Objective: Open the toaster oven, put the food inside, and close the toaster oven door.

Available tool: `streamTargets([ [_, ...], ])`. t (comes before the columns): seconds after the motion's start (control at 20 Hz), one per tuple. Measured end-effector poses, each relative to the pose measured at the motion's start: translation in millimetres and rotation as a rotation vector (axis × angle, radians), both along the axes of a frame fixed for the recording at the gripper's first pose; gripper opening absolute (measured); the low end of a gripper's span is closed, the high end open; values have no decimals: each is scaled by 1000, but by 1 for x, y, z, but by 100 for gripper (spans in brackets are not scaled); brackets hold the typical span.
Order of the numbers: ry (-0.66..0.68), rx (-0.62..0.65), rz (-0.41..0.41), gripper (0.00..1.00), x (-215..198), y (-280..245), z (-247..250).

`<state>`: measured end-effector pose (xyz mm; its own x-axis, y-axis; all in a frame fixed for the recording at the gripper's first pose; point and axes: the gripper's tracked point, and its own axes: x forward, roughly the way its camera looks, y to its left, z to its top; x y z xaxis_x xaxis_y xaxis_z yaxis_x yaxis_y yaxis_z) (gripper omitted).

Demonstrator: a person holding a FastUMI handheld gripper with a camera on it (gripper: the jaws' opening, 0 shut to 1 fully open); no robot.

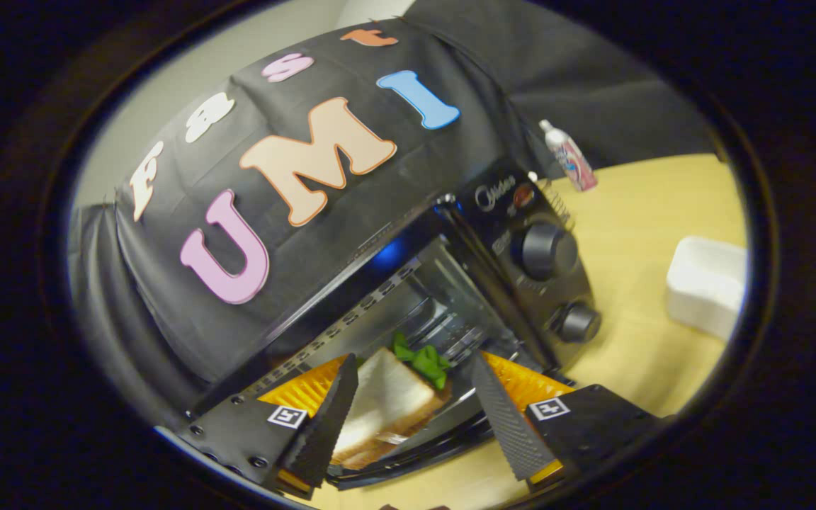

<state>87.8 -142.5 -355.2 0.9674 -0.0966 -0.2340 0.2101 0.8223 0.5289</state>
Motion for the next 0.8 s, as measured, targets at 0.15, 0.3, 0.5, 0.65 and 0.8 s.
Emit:
streamTargets([
  [0.15, 14, -165, -11, 95, -18, -17, 12],
  [0.3, 27, -297, -24, 100, -40, -28, 20],
  [0.5, 58, -403, 2, 100, -69, -24, 25],
  [0.65, 110, -457, 31, 100, -104, -19, 15],
  [0.8, 92, -455, 55, 100, -139, -9, 18],
])
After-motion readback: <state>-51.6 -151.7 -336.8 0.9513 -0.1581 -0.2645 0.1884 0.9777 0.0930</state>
